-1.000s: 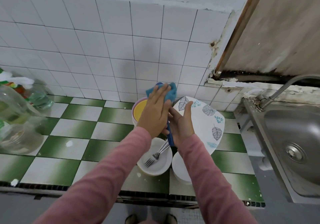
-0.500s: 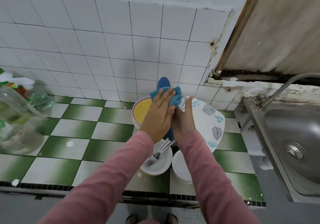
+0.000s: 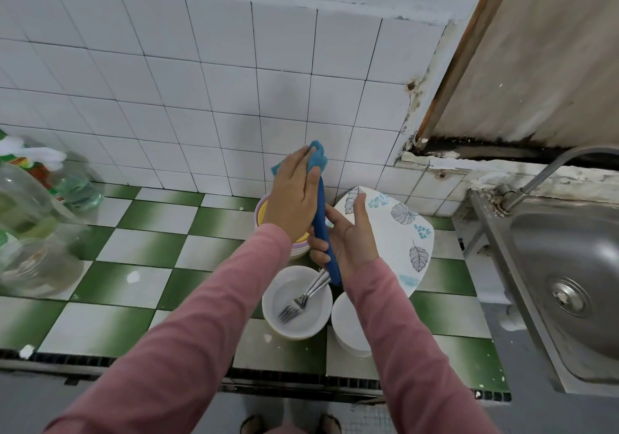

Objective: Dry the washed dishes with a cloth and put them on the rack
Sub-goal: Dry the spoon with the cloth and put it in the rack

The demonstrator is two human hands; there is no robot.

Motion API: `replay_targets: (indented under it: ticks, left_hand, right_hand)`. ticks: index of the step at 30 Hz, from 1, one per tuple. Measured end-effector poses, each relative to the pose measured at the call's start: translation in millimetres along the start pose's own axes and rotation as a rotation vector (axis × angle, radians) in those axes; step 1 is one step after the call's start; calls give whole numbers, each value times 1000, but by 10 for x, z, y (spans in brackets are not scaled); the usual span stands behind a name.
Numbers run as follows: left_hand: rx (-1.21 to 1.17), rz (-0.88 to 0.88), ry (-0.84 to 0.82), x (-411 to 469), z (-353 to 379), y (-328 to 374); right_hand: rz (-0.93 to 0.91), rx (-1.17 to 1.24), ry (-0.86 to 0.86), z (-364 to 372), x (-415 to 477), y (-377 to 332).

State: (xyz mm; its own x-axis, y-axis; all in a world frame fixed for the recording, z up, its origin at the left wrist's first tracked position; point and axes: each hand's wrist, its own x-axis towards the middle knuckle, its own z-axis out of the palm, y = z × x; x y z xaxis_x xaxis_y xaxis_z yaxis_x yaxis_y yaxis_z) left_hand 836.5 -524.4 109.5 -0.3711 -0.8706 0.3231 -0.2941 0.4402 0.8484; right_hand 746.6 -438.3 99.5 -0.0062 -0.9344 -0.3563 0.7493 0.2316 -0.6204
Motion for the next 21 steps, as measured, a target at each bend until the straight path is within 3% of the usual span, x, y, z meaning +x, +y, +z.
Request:
replay_targets:
  ticks: [6, 12, 21]
  left_hand:
    - [-127, -51, -17, -98, -1, 64]
    - [-263, -124, 70, 92, -80, 52]
    - [-129, 6, -72, -25, -65, 40]
  right_hand:
    - [-90, -34, 28, 48, 106, 7]
    - [-141, -195, 52, 180, 130, 55]
    - [-169, -114, 112, 227, 233, -22]
